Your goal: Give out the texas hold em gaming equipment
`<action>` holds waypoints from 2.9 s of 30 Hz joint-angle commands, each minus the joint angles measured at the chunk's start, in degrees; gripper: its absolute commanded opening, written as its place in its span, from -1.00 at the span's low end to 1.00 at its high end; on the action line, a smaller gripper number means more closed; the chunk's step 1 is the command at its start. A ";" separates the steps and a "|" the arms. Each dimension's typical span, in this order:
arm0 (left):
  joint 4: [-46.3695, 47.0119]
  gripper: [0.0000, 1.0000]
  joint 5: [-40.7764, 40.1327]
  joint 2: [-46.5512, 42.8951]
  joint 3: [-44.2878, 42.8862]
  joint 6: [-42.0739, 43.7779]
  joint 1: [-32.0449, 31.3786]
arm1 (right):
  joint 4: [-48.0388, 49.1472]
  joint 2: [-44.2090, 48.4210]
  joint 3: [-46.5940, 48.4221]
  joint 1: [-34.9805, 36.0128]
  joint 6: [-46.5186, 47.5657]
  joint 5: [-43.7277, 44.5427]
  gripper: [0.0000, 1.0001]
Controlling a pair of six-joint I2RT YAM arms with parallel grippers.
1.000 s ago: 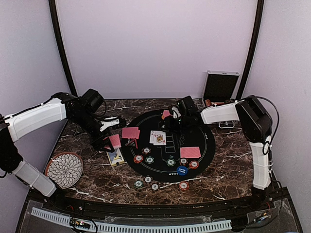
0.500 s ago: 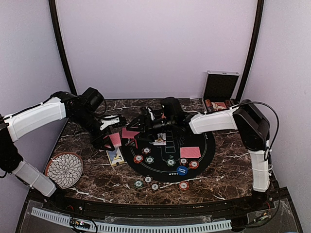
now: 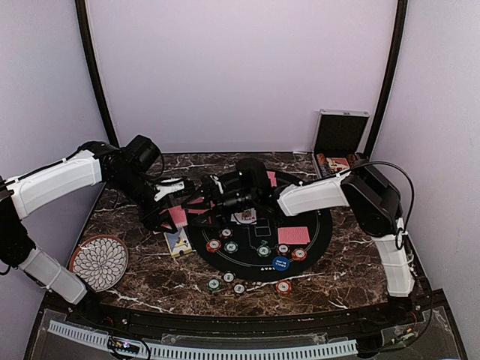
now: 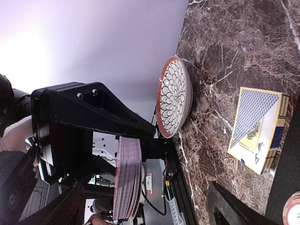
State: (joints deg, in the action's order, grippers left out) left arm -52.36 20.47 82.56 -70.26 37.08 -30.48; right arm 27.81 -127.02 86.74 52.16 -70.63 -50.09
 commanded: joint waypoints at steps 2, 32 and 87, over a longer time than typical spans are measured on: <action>0.45 -1.00 1.07 -1.16 -1.43 0.62 0.25 | 5.82 -2.07 2.43 1.39 -3.76 -2.15 0.80; 0.75 -1.00 1.37 -1.21 -1.94 0.49 0.25 | 3.64 -8.91 7.92 1.56 -9.56 -2.23 0.48; 0.77 -1.00 -0.13 -2.01 -0.06 0.78 0.25 | -10.91 11.76 -4.36 -6.66 3.89 -1.41 -0.97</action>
State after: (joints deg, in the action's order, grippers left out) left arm -50.89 20.05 82.74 -70.46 37.12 -30.48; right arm 28.80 -119.77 81.19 47.18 -77.91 -52.90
